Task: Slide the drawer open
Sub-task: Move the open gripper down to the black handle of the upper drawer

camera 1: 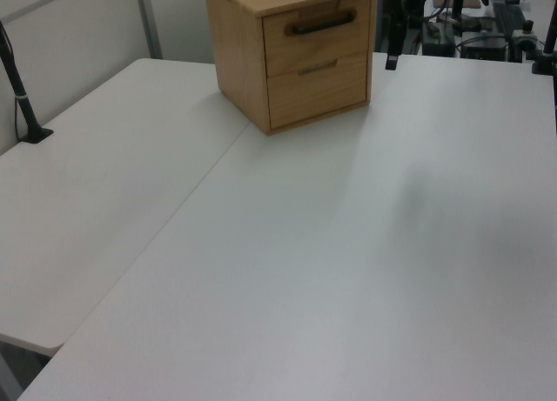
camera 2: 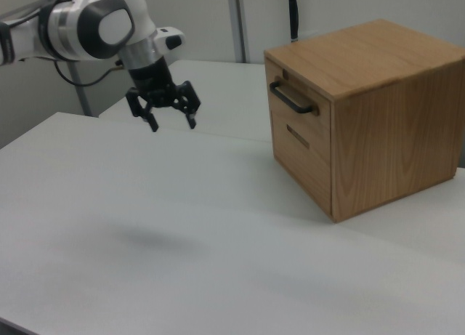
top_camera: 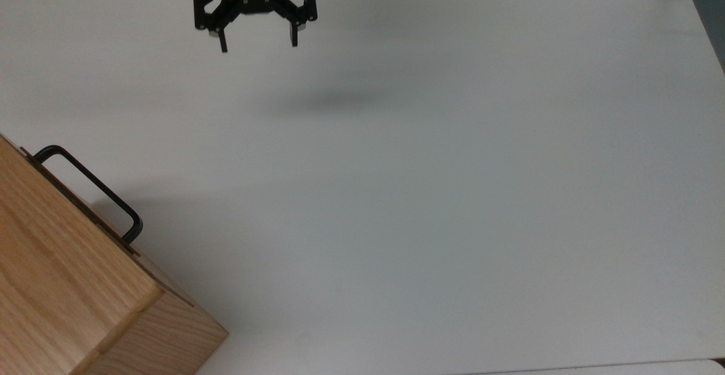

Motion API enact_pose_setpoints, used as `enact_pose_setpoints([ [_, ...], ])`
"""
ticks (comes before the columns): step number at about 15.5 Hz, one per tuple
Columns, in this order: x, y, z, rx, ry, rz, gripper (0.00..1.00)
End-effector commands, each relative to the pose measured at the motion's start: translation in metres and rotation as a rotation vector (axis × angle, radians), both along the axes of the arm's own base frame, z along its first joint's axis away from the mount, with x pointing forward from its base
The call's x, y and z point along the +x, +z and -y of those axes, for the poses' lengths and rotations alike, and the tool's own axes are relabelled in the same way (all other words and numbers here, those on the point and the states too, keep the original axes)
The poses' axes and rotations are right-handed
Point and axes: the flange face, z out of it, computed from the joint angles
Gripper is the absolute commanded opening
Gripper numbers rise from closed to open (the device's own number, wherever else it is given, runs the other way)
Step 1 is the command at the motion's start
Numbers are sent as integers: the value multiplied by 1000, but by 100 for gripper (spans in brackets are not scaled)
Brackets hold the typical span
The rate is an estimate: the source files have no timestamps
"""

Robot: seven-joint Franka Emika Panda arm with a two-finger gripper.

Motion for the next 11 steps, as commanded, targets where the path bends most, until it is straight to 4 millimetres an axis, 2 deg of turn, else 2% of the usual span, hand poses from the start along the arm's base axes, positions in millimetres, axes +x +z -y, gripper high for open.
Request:
enact_pose_setpoints([
  [1,28,5,34,-89,136,80,100],
  [2,32,10,38,-124,184,90,100],
  [4,41,7,45,-218,305,90,97],
  [7,52,15,68,-316,406,180,96],
  [8,57,14,70,-345,437,209,96],
  [11,83,-24,72,-412,498,233,96],
])
